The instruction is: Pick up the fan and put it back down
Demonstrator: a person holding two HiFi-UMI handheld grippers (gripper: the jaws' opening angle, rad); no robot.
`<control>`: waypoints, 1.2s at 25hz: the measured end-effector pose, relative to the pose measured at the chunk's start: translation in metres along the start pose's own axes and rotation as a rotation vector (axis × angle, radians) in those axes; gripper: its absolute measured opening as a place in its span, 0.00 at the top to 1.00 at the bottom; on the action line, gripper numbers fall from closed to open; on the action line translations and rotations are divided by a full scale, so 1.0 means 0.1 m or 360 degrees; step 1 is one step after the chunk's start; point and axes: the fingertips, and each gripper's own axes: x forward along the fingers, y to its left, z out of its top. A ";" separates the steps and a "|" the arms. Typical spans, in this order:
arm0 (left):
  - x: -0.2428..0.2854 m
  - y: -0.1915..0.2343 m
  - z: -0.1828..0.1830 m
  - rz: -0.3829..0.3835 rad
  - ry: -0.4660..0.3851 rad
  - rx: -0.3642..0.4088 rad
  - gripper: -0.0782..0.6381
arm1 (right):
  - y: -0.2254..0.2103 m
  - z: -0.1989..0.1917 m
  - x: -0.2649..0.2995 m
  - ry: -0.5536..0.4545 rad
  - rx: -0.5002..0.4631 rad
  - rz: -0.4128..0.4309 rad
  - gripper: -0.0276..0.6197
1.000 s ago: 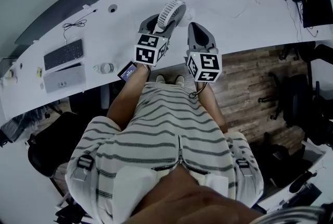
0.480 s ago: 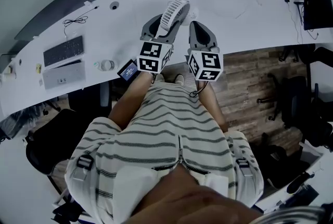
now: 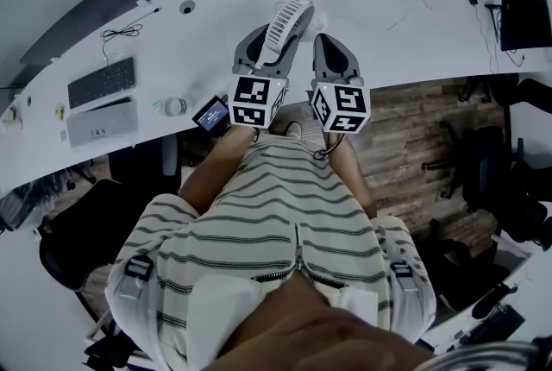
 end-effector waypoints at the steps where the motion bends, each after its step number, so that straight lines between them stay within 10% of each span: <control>1: -0.01 0.00 0.00 0.0003 -0.0002 0.0003 0.57 | 0.00 0.00 0.00 0.0000 0.0000 0.0002 0.94; 30: 0.07 0.08 0.05 -0.0010 -0.0021 0.0007 0.58 | 0.00 0.02 0.09 -0.0006 -0.0003 0.0004 0.94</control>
